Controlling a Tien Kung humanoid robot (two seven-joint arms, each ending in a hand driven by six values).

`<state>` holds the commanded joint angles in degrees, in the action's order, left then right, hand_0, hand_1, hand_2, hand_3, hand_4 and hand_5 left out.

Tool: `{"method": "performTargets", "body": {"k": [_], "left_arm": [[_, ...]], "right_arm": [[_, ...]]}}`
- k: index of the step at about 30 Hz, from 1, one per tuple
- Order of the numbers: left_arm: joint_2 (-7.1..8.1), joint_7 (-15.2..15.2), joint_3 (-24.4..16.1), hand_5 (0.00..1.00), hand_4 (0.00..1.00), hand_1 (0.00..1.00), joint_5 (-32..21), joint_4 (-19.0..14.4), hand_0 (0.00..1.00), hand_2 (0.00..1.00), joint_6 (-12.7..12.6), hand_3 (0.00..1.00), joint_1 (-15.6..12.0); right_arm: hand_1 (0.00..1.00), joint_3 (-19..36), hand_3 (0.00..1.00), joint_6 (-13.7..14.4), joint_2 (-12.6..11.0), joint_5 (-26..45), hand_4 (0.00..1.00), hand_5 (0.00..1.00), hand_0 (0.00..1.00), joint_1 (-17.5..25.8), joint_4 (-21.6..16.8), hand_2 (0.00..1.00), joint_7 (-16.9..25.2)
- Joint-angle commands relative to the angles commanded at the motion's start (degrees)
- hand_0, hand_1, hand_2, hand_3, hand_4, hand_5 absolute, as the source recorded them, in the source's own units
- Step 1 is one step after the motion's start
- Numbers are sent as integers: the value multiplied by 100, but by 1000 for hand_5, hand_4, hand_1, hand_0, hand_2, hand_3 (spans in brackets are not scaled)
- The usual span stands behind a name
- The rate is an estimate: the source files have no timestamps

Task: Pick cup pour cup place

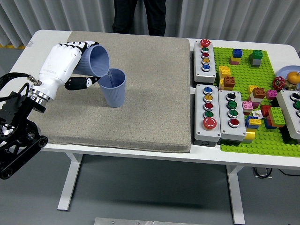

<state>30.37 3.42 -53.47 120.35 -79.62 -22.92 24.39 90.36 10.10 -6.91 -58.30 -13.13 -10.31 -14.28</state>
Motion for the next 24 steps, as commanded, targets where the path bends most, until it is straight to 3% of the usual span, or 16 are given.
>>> {"method": "performTargets", "body": {"k": [24], "left_arm": [[185, 307, 273, 62, 678, 606, 401, 116, 566, 661, -59, 613, 198]], "right_arm": [[653, 8, 590, -14, -6, -16, 2, 110, 712, 0, 0, 627, -10]]}}
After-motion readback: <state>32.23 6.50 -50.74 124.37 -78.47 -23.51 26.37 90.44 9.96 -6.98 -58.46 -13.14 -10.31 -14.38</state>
